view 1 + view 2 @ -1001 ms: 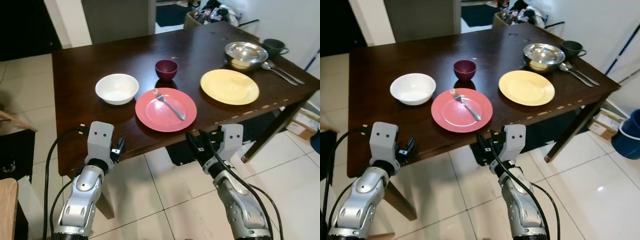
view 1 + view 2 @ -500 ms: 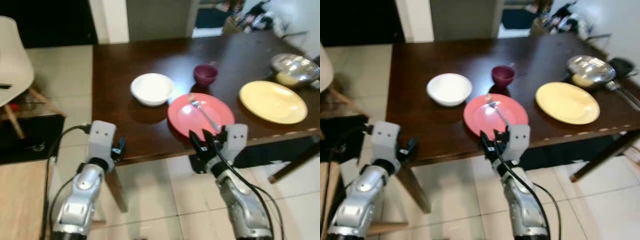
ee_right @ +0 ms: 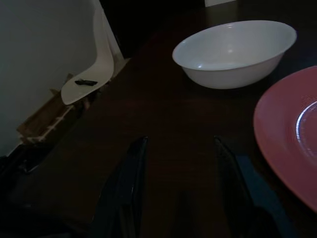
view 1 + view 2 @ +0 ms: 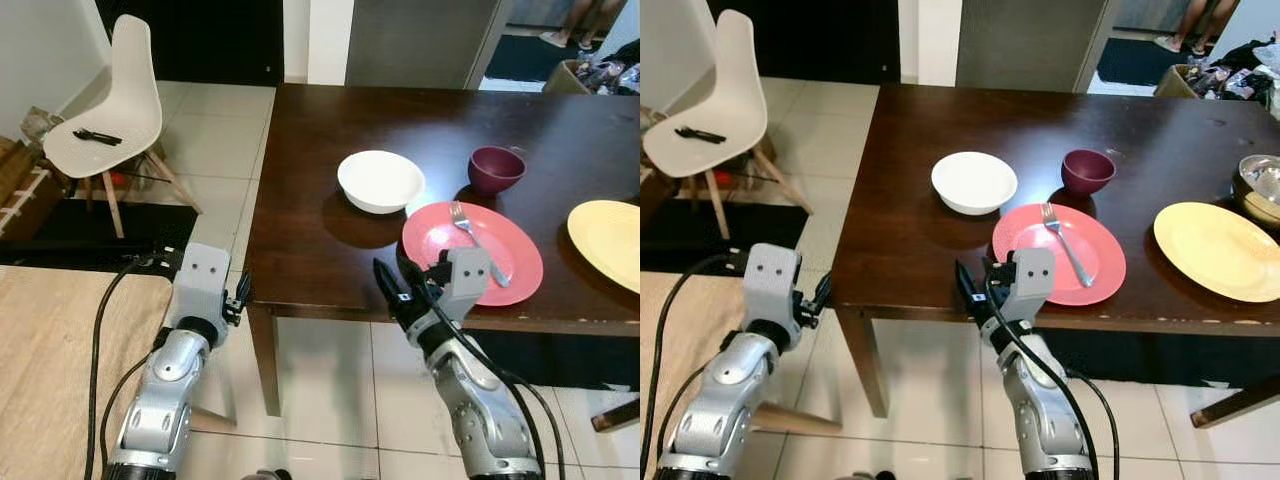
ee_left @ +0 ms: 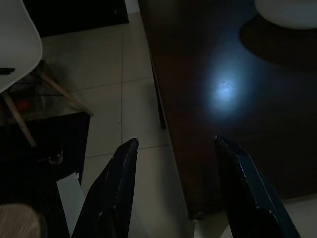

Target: Setting the table

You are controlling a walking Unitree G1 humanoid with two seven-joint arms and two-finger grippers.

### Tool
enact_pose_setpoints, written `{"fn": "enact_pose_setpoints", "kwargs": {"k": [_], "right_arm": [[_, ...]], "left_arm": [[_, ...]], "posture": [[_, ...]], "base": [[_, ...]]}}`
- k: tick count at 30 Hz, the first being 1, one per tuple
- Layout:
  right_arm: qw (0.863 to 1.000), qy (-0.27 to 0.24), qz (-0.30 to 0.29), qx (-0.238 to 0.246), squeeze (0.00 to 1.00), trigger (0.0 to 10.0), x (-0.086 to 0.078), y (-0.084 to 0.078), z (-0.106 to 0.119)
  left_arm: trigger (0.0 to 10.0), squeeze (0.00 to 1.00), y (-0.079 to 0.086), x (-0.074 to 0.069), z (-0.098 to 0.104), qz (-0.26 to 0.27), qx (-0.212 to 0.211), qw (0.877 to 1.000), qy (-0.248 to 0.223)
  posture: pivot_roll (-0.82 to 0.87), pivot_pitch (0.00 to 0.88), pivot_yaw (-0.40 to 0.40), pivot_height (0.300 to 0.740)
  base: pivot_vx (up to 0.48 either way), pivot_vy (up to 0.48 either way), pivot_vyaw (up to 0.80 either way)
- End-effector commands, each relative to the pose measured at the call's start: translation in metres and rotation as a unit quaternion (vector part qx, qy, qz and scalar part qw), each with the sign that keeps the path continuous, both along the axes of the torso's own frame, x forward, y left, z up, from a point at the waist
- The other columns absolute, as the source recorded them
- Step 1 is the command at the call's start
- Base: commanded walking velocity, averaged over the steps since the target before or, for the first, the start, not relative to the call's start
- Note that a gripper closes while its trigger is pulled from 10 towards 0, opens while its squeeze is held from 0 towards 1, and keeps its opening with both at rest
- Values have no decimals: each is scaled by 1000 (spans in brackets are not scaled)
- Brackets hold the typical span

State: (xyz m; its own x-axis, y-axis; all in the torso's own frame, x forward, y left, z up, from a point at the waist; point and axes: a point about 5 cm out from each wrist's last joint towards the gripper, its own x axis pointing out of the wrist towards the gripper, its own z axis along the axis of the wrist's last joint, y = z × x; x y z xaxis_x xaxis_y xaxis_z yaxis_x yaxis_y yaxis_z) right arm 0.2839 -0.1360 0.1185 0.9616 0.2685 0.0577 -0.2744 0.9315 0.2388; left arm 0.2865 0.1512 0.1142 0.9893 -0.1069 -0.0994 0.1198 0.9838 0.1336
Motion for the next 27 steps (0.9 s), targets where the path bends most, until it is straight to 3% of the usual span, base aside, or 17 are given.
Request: {"fn": "enact_pose_setpoints", "kwargs": {"k": [1, 22, 27], "right_arm": [[1000, 9, -4, 1, 0, 10000, -2, -1, -4], [1000, 12, -2, -1, 0, 10000, -3, -1, -6], [1000, 13, -2, -2, 0, 10000, -3, -1, -6]], "left_arm": [[10000, 0, -1, -1, -4, -7, 3, 1000, 7], [10000, 0, -3, 0, -6, -9, 6, 1000, 9], [10000, 0, -2, 0, -8, -5, 7, 1000, 17]], "posture": [[-88, 10, 45, 740], [-95, 7, 45, 740], [-96, 10, 45, 740]], "base": [[0, 0, 0], [0, -380, 0], [0, -117, 0]]}}
